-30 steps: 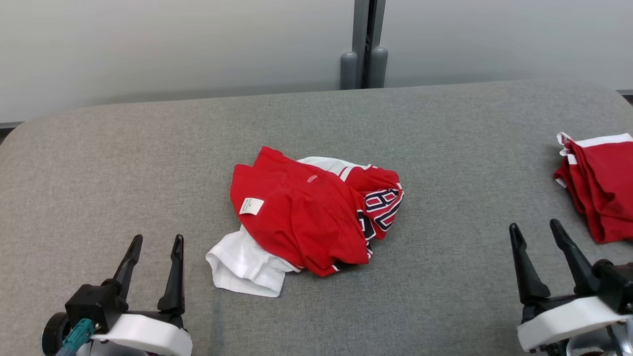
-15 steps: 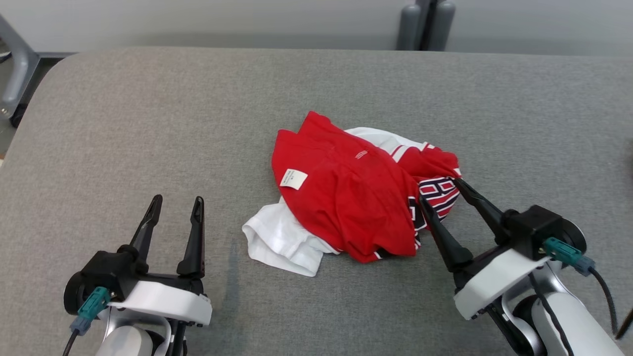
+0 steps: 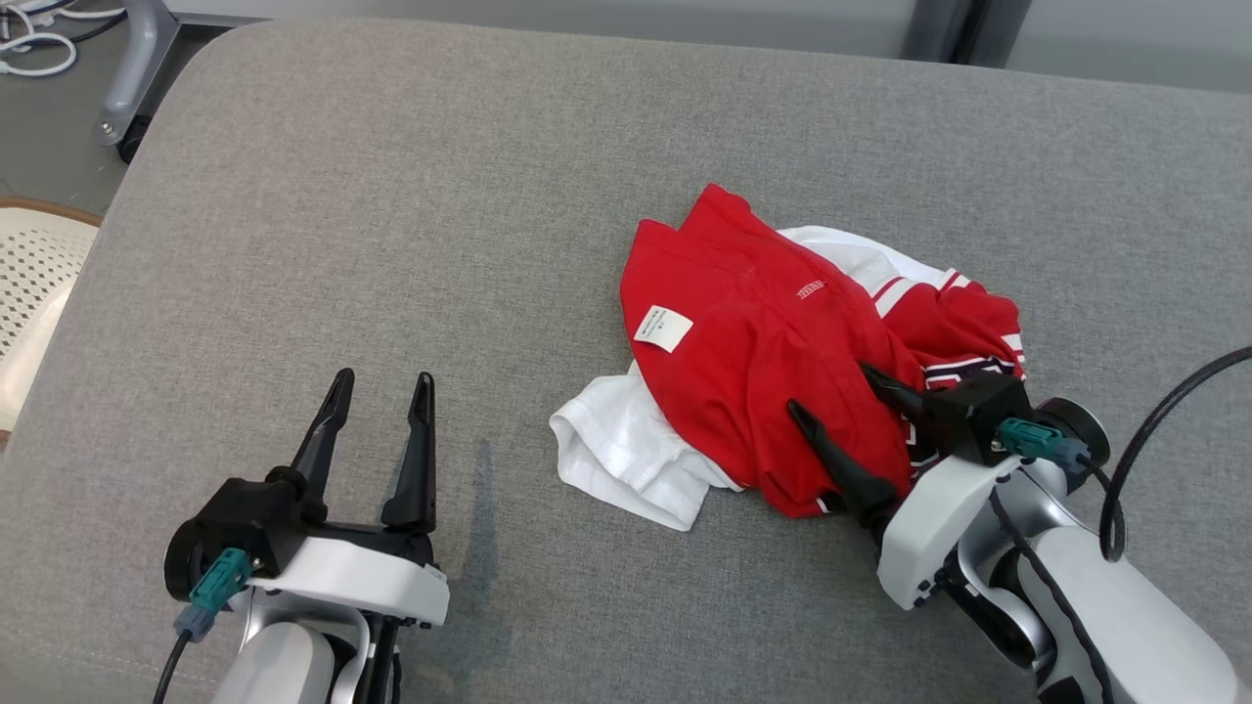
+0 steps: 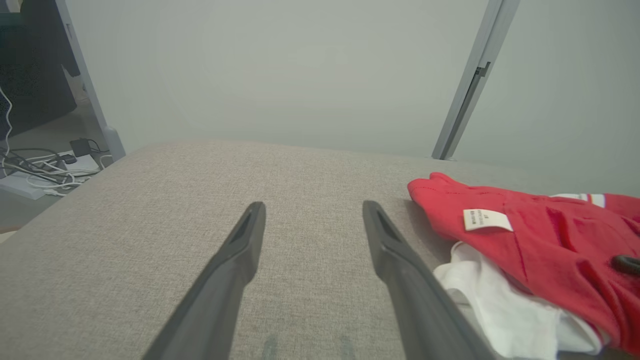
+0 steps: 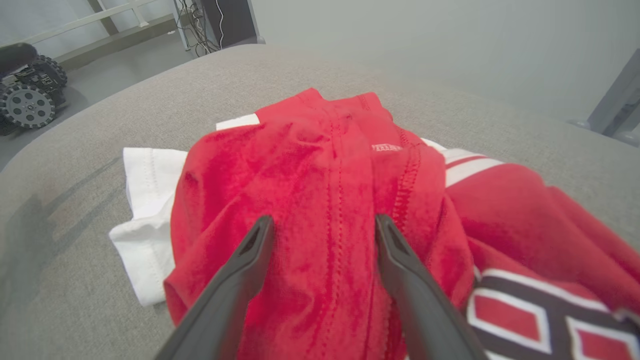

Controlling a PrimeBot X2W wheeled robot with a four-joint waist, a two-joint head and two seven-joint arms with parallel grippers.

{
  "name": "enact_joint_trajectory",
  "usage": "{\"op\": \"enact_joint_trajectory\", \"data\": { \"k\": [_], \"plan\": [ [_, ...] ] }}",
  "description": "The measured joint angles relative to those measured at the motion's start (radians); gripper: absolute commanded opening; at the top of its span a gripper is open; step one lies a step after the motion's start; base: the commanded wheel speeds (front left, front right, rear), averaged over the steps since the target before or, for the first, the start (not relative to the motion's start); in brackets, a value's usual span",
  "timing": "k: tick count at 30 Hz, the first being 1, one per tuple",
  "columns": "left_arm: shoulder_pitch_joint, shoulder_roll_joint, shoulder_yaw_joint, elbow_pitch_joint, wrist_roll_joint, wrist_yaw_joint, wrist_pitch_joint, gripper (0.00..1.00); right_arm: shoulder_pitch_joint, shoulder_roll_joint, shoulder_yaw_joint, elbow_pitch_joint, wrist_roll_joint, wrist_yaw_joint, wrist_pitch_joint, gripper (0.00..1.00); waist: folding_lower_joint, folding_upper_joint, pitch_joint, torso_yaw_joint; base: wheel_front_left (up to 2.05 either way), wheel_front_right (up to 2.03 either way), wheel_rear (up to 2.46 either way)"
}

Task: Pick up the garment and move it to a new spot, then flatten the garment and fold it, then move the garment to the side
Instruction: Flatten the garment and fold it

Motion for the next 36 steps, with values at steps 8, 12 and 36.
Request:
{"op": "enact_joint_trajectory", "data": {
  "k": [8, 12, 36],
  "plan": [
    [-0.011, -0.017, 0.011, 0.016, 0.011, -0.008, -0.002, 1.0, -0.023, -0.024, 0.06, 0.02, 0.053, 0.0, 0.007, 0.0, 0.0, 0.0, 0.0, 0.0, 0.0, 0.0, 0.0],
    [-0.01, -0.016, 0.026, 0.015, 0.015, -0.01, -0.003, 1.0, -0.032, -0.021, 0.065, -0.004, 0.058, 0.0, -0.02, 0.0, 0.0, 0.0, -0.005, -0.015, 0.0, 0.0, 0.0],
    [0.025, 0.042, 0.064, -0.047, 0.032, 0.0, 0.016, 1.0, 0.271, 0.16, -0.531, -0.131, -0.014, 0.0, -0.173, 0.0, 0.0, 0.0, -0.023, -0.191, 0.0, 0.0, 0.0]
  ]
}}
